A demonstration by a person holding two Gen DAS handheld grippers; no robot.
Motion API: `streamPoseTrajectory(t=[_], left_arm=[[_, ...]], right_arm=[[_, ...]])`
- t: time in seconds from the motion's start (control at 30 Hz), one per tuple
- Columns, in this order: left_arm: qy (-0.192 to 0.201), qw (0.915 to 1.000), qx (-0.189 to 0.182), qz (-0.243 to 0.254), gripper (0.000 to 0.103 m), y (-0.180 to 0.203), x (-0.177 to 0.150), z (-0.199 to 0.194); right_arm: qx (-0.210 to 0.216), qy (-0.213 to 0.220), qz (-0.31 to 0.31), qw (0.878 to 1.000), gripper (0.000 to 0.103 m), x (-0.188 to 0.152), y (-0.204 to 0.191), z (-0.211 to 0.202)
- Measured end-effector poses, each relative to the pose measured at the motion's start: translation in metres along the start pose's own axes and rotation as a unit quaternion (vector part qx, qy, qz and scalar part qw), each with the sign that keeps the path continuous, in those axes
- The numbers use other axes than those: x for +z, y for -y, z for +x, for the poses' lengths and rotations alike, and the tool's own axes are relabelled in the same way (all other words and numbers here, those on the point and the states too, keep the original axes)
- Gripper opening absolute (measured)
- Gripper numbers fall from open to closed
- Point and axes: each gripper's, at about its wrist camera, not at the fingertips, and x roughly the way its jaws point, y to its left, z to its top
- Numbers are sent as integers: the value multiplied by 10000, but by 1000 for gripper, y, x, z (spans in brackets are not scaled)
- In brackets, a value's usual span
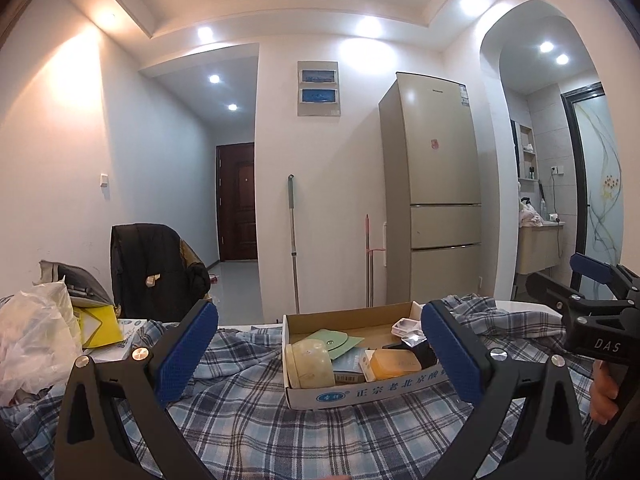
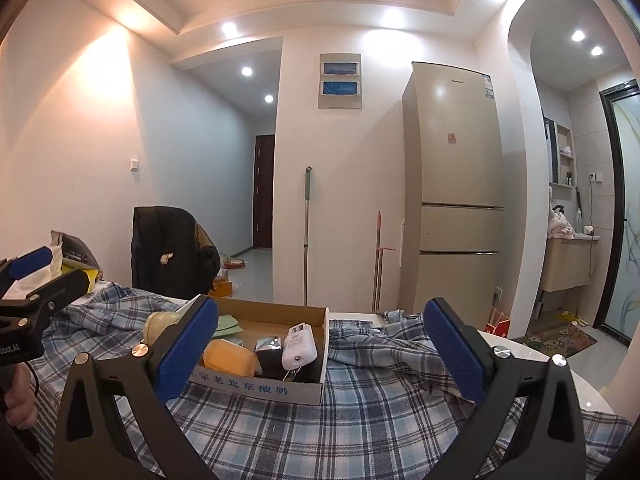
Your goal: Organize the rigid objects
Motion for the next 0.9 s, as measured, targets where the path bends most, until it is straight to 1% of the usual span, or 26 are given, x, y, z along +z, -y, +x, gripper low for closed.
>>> streamPoseTrajectory(t=[0.2,0.37,0.57,0.9], left_arm=[[-116,9999,102,-20,103,0,-4,6],[-69,9999,84,-35,103,0,-3,3],[-193,9997,133,-4,103,0,-3,4],[-144,9998,146,-32,103,-1,-3,2]], right_arm=[[-11,43,-25,10000,102,1,-1,-1],[-7,55,-20,10000,102,3,0,-3],[5,36,-24,10000,102,3,0,-3],[19,20,-19,10000,103,3,-1,-3]])
